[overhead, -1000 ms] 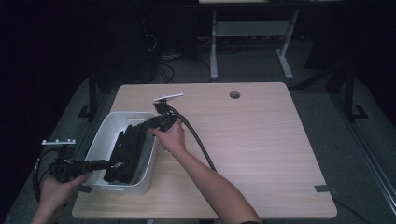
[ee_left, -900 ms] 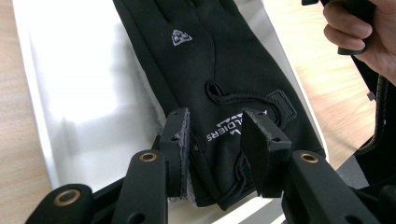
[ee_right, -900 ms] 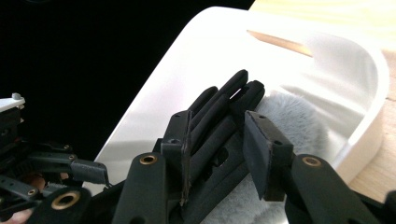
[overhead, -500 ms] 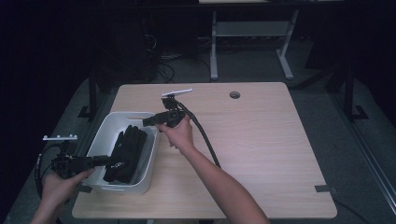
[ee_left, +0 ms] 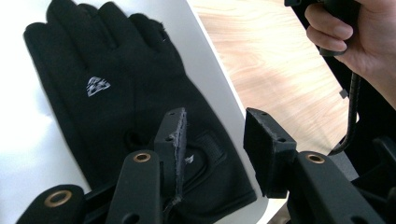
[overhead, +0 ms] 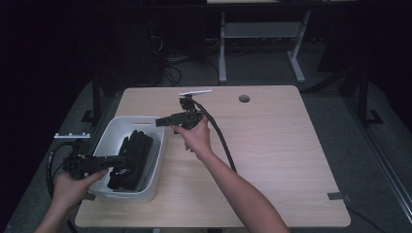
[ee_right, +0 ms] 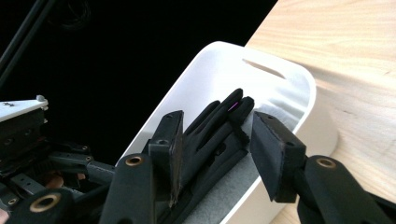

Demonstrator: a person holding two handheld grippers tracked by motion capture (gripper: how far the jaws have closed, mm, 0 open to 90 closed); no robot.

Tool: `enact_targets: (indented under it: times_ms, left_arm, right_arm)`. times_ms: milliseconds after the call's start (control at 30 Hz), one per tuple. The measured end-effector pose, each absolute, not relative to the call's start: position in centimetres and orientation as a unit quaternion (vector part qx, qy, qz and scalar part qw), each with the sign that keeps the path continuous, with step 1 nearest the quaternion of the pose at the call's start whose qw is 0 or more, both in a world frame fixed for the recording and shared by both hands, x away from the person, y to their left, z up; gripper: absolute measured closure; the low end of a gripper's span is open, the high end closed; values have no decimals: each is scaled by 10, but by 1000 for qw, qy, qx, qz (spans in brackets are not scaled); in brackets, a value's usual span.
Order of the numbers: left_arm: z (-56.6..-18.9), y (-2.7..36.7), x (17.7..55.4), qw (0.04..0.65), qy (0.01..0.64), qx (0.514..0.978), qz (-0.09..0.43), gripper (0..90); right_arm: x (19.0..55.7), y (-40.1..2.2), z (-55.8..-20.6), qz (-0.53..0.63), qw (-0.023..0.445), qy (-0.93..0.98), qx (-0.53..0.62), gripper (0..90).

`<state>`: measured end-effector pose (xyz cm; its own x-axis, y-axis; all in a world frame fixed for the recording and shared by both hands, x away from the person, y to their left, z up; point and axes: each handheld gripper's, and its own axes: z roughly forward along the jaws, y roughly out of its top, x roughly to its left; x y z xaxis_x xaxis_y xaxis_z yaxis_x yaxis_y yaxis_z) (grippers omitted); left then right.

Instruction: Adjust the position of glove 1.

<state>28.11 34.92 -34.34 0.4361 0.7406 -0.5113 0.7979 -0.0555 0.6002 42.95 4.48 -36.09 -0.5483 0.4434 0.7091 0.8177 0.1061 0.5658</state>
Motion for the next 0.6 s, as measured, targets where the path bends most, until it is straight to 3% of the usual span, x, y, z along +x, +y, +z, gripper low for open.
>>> enact_targets:
  times_ms: [600]
  left_arm:
    - [-336,317,291,445,511,735,-31,425]
  right_arm:
    - [431,-3,-354,-523,165,-701,-456,481]
